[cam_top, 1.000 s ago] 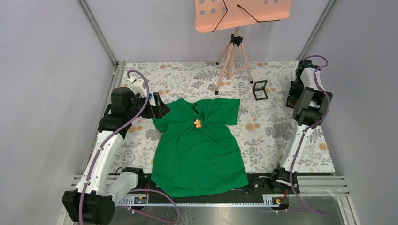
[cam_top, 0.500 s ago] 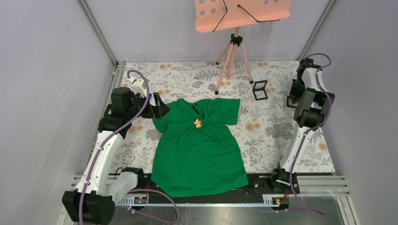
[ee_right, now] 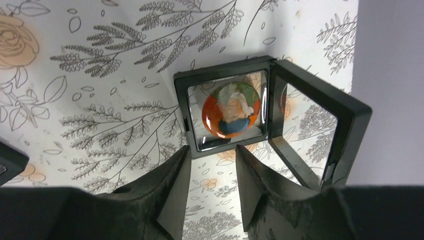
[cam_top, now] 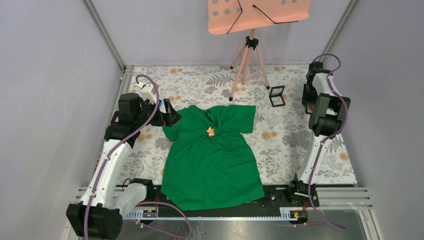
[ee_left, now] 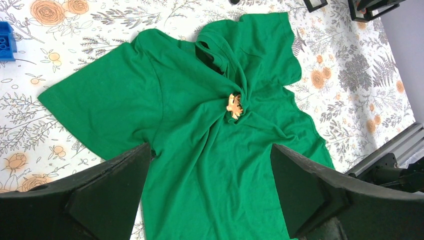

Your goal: Pin the brooch onto the clothing

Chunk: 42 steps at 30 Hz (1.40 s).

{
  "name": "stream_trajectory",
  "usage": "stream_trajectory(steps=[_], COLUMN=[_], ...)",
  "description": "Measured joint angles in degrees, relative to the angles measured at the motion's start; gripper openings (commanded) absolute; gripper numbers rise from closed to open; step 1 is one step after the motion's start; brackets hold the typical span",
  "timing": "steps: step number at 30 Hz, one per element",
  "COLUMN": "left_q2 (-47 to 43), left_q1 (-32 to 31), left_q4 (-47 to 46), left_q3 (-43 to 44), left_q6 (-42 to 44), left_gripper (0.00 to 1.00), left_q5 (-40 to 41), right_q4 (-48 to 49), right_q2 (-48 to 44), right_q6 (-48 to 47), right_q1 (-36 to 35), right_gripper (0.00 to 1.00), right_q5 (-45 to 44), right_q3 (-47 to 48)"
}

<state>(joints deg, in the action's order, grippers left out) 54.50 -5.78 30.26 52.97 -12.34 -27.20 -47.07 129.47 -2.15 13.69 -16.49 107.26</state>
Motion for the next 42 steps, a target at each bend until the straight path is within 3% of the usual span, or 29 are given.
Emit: stream_trajectory(steps=[22, 42], left_q2=[0.46, 0.48], left_q1=[-0.11, -0.11], left_q4=[-0.42, -0.42], left_q3=[-0.13, -0.13], left_q6=[-0.17, -0.37], left_gripper=[0.99, 0.99], left_q5=[-0.72, -1.29], right_q4=[17.33, 34.86], right_q2=[-2.14, -2.58], right_q6=[-10.97, -24.11], right_q1=[-3.15, -7.76], right_gripper=[0.46, 0.31], right_q5=[-11.80, -23.54], right_q3=[-11.65, -20.17])
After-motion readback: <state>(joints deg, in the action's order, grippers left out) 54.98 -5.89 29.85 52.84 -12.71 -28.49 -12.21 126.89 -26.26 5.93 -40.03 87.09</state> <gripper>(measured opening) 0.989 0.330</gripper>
